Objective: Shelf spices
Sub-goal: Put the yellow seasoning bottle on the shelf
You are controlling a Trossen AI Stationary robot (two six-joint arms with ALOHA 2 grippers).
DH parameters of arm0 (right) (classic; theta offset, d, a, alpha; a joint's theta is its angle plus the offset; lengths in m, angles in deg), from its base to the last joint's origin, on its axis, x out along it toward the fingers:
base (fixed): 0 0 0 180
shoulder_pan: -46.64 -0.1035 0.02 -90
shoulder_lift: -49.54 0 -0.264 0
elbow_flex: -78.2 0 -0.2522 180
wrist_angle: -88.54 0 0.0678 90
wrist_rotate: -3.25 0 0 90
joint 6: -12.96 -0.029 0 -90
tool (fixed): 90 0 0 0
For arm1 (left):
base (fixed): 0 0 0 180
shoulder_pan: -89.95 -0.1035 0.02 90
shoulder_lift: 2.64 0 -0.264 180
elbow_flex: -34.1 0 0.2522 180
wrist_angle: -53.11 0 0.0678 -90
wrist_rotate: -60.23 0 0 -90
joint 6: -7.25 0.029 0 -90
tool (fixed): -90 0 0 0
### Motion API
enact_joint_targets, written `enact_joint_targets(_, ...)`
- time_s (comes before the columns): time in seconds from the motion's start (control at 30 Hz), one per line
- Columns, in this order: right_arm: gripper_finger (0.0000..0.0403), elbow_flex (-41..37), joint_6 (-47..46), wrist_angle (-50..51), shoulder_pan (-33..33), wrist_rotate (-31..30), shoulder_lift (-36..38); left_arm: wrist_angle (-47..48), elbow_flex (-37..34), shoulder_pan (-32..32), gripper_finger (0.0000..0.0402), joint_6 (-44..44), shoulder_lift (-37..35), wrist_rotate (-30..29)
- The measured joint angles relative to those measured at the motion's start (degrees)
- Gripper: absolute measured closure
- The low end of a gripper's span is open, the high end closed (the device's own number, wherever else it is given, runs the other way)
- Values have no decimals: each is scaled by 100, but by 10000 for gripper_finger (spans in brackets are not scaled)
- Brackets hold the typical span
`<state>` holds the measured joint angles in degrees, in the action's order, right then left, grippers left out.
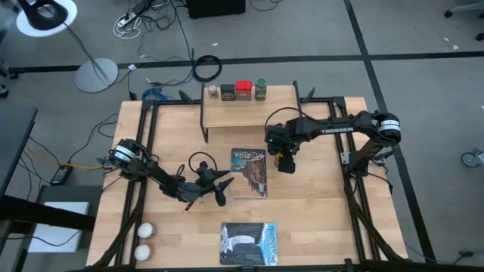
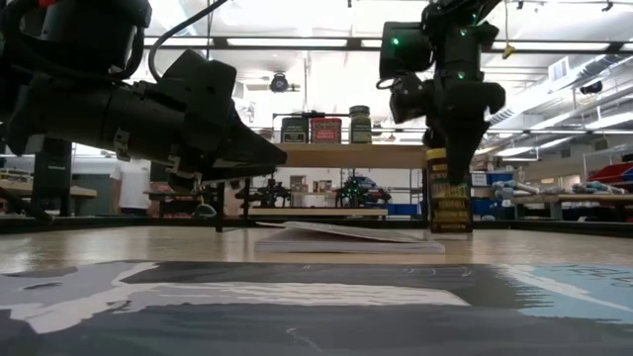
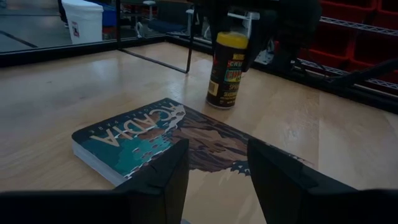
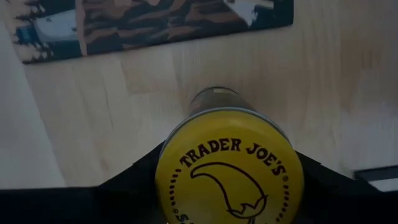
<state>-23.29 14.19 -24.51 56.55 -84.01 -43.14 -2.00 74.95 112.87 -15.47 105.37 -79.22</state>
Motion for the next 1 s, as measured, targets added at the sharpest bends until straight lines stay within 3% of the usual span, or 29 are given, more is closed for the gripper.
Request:
enact_joint_targets(0.3, 188, 1000, 51, 674, -160, -3, 2, 3, 0, -2, 235, -3, 0, 0)
enact_joint_targets(0.6, 188, 2818, 496, 1803, -136, -579, 2, 12, 0, -2, 235, -4, 0, 0)
enact_joint_targets(0.8, 188, 3746, 1000, 1984, 565, -601, 7, 10, 0, -2, 235, -7, 0, 11)
enact_joint_targets(1.0, 188, 3955, 1526, 1953, 1654, -423, 11, 12, 0, -2, 235, -9, 0, 22)
